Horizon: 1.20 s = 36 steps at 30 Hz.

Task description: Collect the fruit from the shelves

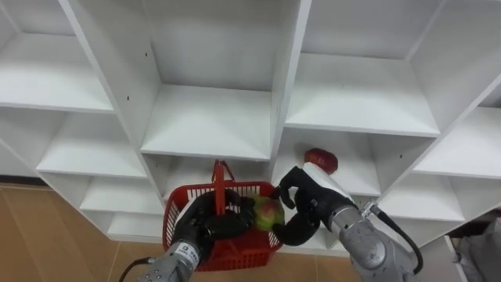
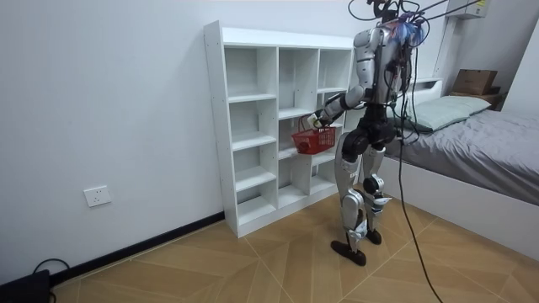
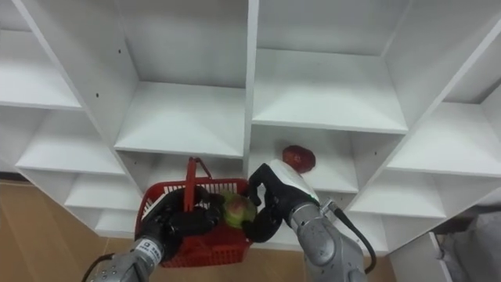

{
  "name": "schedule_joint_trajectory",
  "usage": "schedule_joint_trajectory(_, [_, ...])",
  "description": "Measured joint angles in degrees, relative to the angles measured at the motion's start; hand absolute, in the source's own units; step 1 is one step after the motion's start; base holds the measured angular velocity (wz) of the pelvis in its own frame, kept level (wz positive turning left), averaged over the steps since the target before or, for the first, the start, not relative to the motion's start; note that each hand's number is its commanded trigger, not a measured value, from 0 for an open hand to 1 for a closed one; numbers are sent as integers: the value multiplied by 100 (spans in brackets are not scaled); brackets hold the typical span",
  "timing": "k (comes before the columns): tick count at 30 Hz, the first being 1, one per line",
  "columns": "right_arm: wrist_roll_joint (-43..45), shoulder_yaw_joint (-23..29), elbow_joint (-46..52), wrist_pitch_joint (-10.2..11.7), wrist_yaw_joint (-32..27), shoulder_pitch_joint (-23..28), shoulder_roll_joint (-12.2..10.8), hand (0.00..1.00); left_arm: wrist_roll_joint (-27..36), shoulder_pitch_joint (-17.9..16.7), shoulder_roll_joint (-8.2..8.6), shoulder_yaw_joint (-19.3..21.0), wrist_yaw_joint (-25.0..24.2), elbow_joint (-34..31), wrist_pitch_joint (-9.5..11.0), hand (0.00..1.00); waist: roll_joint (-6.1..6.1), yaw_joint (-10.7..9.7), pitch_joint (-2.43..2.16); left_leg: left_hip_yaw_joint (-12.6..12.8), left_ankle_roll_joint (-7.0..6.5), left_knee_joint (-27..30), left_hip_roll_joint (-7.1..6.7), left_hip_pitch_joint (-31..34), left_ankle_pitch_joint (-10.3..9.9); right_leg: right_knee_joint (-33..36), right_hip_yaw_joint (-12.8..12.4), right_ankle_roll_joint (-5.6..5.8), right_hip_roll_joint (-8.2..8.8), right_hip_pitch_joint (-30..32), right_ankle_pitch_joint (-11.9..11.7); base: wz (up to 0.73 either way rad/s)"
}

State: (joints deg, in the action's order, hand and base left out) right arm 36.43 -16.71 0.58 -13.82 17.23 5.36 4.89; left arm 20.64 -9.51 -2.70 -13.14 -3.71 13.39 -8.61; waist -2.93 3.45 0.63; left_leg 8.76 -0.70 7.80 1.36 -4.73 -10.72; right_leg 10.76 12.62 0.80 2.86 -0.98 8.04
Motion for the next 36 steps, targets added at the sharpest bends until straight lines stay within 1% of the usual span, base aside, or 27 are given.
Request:
schedule_joint_trajectory(6, [-3, -1, 0, 0, 0, -11, -1, 100, 0, 3, -1, -4, -52, 0, 0, 100, -3, 30, 3, -2, 1, -8, 3, 21, 0, 0, 11, 0, -1, -2, 0, 0])
schedule_joint_trajectory(7, [-4, 0, 0, 0, 0, -15, 0, 81, 0, 9, -1, -13, -52, -1, 0, 100, 0, 27, 5, -2, 1, -14, 4, 21, -1, -1, 13, 0, -3, -2, 0, 0])
schedule_joint_trajectory(8, [-4, 1, 0, 0, 0, -20, 1, 45, 0, 17, -1, -25, -52, 0, 0, 100, 6, 26, 9, -2, 2, -16, 5, 22, -1, -1, 14, 0, -4, -2, -1, 0])
schedule_joint_trajectory(9, [-4, 4, 0, 0, 0, -22, 1, 18, 0, 23, -1, -33, -52, 0, 0, 100, 9, 26, 11, -2, 2, -17, 5, 23, -1, -1, 14, 0, -4, -2, -1, 0])
schedule_joint_trajectory(10, [-3, 7, 0, 0, 0, -27, 1, 0, 0, 35, -1, -49, -52, 0, 0, 100, 15, 26, 15, -2, 2, -20, 4, 23, -1, -1, 15, 0, -4, -1, -1, 0])
schedule_joint_trajectory(16, [8, 4, 1, 0, -3, -36, -4, 0, -3, 41, -9, -135, -72, 0, 0, 100, 17, 28, 16, -2, 2, -36, 2, 19, -1, -1, 13, 1, -5, 3, 0, 0])
schedule_joint_trajectory(19, [12, -2, 2, 1, -2, -79, -44, 0, -3, 41, -6, -166, -151, 0, 0, 100, 16, 26, 16, 0, 2, -36, 2, 15, -1, -1, 11, 1, -5, 3, 0, 0])
schedule_joint_trajectory(22, [11, -2, 2, 2, -1, -131, -46, 0, -11, 27, -24, -252, -187, 1, -57, 100, 14, 26, 17, 0, 2, -34, 2, 14, -1, 0, 9, 0, -5, 2, 0, 0])
schedule_joint_trajectory(36, [-93, 2, 2, 2, -6, -162, -28, 0, -11, 38, -34, -274, -199, 1, -57, 100, 14, 19, 17, -1, 2, -31, 3, 14, -1, 0, 16, 0, -4, 1, 0, 0])
